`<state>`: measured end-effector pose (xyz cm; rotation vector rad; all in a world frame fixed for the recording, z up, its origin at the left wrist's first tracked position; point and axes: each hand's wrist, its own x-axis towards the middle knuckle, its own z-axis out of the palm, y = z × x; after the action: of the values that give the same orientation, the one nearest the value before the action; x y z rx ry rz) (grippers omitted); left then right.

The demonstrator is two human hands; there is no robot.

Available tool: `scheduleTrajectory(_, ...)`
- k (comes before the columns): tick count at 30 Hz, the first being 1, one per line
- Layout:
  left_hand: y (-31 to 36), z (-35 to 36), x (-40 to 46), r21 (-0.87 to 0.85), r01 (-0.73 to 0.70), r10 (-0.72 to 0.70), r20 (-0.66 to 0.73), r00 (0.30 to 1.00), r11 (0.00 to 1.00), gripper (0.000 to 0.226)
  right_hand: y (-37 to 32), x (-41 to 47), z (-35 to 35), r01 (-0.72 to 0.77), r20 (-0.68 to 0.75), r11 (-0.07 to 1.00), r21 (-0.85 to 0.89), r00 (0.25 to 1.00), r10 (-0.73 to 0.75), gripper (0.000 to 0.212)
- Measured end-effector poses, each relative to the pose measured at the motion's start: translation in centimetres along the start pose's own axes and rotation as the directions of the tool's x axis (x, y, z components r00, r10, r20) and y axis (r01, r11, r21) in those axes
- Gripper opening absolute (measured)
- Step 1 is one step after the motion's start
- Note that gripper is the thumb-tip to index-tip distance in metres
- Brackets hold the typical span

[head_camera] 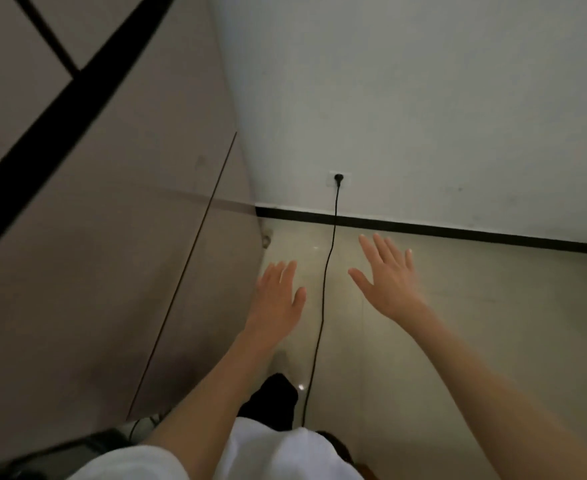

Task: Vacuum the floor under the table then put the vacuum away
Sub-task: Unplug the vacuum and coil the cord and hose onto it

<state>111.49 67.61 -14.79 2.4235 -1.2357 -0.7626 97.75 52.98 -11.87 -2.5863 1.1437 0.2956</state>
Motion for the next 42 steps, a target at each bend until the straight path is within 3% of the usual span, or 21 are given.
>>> scheduleTrajectory(4, 2.1, -2.3, 7.0, -0.065, 0.022, -0.022, -0.002, 1.0, 0.998, 0.051, 2.2, 6.5, -2.7, 0.026, 0.009, 0.998, -0.051, 1.0, -0.026, 0.064)
scheduleTrajectory(7, 3.4, -2.6, 12.1, -0.02, 0.04, -0.041, -0.01, 0.999, 0.999, 0.048, 4.5, 11.6, -4.0, 0.054, 0.045, 0.991, -0.123, 0.998, -0.049, 0.063)
scheduleTrajectory(13, 5.3, 0.7, 22.3, -0.065, 0.259, -0.259, -0.004, 0.966, 0.964, 0.048, 10.1, 24.5, -6.0, 0.297, 0.178, 0.886, -0.356, 0.952, -0.248, 0.061)
scheduleTrajectory(19, 8.7, 6.6, 34.3, -0.333, 0.437, -0.481, -0.062, 0.874, 0.836, 0.045, 15.9, 41.1, -5.3, 0.6, 0.358, 0.531, -0.599, 0.793, -0.493, 0.06)
scheduleTrajectory(27, 6.7, 19.5, 48.4, -0.593, 0.498, -0.606, 0.02, 0.795, 0.633, 0.044, 20.1, 56.2, 6.4, 0.705, 0.497, 0.113, -0.7, 0.595, -0.632, 0.06)
scheduleTrajectory(29, 4.7, 22.2, 52.1, -0.647, 0.508, -0.631, 0.054, 0.774, 0.568, 0.044, 20.6, 59.0, 9.7, 0.683, 0.496, 0.051, -0.729, 0.577, -0.649, 0.061)
scheduleTrajectory(31, 2.9, 24.5, 56.1, -0.661, 0.503, -0.64, 0.044, 0.767, 0.558, 0.046, 21.4, 61.5, 12.4, 0.6, 0.424, 0.044, -0.799, 0.613, -0.667, 0.063)
scheduleTrajectory(35, 1.9, 26.3, 63.9, -0.722, 0.445, -0.596, 0.057, 0.801, 0.53, 0.049, 23.5, 64.7, 14.6, 0.496, 0.395, -0.052, -0.867, 0.619, -0.679, 0.063)
scheduleTrajectory(42, 1.4, 26.0, 67.9, -0.701, 0.458, -0.608, 0.042, 0.792, 0.547, 0.025, 24.6, 66.1, 14.9, 0.464, 0.427, -0.153, -0.873, 0.573, -0.699, 0.071)
